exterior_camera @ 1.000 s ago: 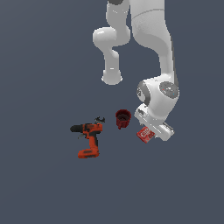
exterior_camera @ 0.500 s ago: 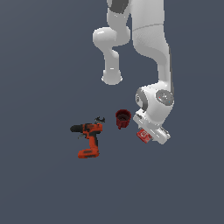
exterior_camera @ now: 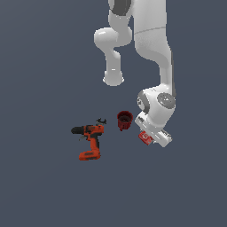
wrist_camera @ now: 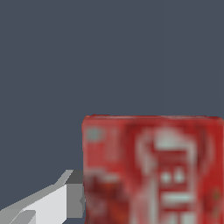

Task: Pick up a designated object from a clutter of objects.

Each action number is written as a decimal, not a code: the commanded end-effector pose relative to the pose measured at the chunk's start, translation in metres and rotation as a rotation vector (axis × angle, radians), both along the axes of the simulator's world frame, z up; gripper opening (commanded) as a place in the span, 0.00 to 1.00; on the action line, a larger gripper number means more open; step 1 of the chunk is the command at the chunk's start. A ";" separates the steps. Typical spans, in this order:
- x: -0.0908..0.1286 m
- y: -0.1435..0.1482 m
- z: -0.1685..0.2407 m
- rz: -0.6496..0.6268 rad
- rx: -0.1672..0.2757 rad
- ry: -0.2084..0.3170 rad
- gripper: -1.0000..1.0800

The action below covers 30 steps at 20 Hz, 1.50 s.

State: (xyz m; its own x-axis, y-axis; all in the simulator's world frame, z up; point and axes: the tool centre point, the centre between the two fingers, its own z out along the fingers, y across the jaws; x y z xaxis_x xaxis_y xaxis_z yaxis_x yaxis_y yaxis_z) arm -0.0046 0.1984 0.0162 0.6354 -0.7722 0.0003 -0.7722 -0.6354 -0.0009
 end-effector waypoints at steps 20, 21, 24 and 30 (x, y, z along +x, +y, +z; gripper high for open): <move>-0.001 -0.049 0.049 0.000 0.000 0.000 0.00; -0.001 -0.056 0.056 0.000 0.000 0.000 0.00; -0.001 -0.080 0.080 0.000 0.000 0.000 0.00; -0.001 -0.135 0.135 0.000 0.002 0.000 0.00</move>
